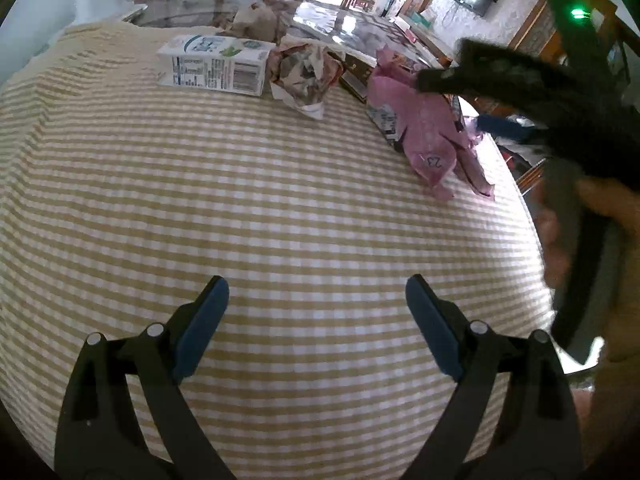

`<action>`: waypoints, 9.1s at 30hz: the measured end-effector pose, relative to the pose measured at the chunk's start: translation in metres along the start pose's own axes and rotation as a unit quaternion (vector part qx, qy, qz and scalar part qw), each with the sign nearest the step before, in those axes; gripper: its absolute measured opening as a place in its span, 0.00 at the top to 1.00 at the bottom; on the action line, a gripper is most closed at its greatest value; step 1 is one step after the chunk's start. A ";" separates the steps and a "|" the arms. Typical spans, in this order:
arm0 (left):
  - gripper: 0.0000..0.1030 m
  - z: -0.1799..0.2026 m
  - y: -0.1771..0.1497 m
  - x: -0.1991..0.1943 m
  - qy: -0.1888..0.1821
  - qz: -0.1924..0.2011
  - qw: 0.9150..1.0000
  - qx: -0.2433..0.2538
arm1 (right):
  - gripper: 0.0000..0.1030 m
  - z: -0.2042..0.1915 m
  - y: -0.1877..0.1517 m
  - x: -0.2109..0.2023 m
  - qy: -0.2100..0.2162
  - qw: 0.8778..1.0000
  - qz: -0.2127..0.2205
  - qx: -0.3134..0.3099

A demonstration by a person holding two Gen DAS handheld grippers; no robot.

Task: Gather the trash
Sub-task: 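Move both tools back over the bed toward the remaining trash, then grasp the crumpled paper with the left tool while the right grasps the pink pastry bag, then lift the crumpled paper with the left tool while the right lifts the pastry bag, then carry the crumpled paper and pastry bag to the red bin and open both tools, then grasp the pink foil wrapper on the bed with the right tool, then grasp the crumpled paper ball with the left tool while the right holds the pink wrapper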

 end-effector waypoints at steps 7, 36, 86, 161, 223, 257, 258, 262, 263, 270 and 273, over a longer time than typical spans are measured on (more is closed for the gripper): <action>0.15 -0.012 -0.001 -0.002 -0.007 -0.001 1.000 -0.026 | 0.77 0.002 -0.017 0.015 0.014 0.999 -0.035 0.003; 0.15 -0.015 0.086 0.003 0.067 0.064 0.993 -0.068 | 0.77 0.027 -0.109 -0.118 0.169 0.973 0.052 0.145; 0.71 -0.012 0.005 -0.035 0.086 0.072 0.994 0.015 | 0.75 0.018 -0.111 -0.091 0.104 0.987 0.012 0.125; 0.69 0.351 -0.066 -0.027 -0.196 -0.052 0.957 0.208 | 0.66 0.287 -0.279 -0.221 -0.004 0.890 0.168 0.423; 0.14 -0.044 0.212 0.018 0.176 0.081 0.980 -0.038 | 0.73 0.058 -0.011 -0.032 0.078 0.985 0.016 0.151; 0.71 0.015 -0.031 -0.010 0.072 -0.017 0.997 0.039 | 0.72 0.059 -0.032 -0.042 0.070 0.986 0.010 0.150; 0.71 0.015 -0.034 -0.011 0.072 -0.015 0.997 0.040 | 0.72 0.058 -0.035 -0.044 0.069 0.986 0.010 0.151; 0.71 0.024 -0.042 -0.016 0.076 -0.009 0.995 0.060 | 0.72 0.054 -0.043 -0.054 0.068 0.987 0.015 0.144; 0.70 0.023 -0.042 -0.017 0.078 -0.006 0.995 0.062 | 0.72 0.053 -0.047 -0.057 0.069 0.987 0.016 0.143; 0.58 0.022 -0.041 -0.020 0.075 0.010 0.995 0.058 | 0.71 0.037 -0.077 -0.080 0.097 0.986 0.023 0.136; 0.46 0.019 -0.039 -0.019 0.072 0.014 0.996 0.052 | 0.70 0.030 -0.091 -0.090 0.105 0.986 0.025 0.128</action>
Point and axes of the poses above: each gripper's, at about its wrist camera, not at the fingertips, and x roughly the way its jaws point, z to its right, y to its top, the point moved 7 cm from there along x, roughly the way its jaws point, and after that the axes turned 6 degrees about -z, right-handed, at the moved point
